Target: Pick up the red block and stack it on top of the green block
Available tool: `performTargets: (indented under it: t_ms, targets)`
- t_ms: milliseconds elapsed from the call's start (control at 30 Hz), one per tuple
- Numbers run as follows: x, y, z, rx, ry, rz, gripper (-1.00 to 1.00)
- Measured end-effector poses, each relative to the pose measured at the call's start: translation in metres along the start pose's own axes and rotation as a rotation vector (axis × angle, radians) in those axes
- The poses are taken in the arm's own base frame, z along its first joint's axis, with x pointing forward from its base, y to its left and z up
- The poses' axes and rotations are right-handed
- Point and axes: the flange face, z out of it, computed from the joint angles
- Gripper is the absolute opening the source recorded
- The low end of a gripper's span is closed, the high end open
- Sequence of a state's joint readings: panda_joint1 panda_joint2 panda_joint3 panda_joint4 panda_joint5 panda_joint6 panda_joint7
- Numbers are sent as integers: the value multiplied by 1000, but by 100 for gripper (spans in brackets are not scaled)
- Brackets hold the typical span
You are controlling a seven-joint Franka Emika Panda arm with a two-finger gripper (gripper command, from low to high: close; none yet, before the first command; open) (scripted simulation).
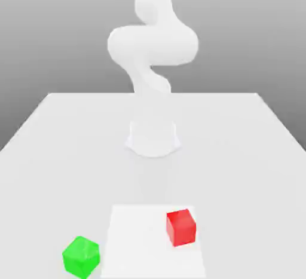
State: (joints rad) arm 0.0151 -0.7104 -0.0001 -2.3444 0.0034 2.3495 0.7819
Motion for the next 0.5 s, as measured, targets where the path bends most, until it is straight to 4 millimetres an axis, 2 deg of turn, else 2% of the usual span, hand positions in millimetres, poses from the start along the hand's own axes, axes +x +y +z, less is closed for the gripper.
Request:
performTargets:
  t_ms: [133, 267, 400, 500]
  targets:
    - [-26, 10, 97, -87, -116, -47, 0]
    - [-64, 31, 180, -170, -226, -94, 0]
    - [-112, 63, 251, -253, -334, -142, 0]
    - [-153, 93, 295, -316, -415, -180, 0]
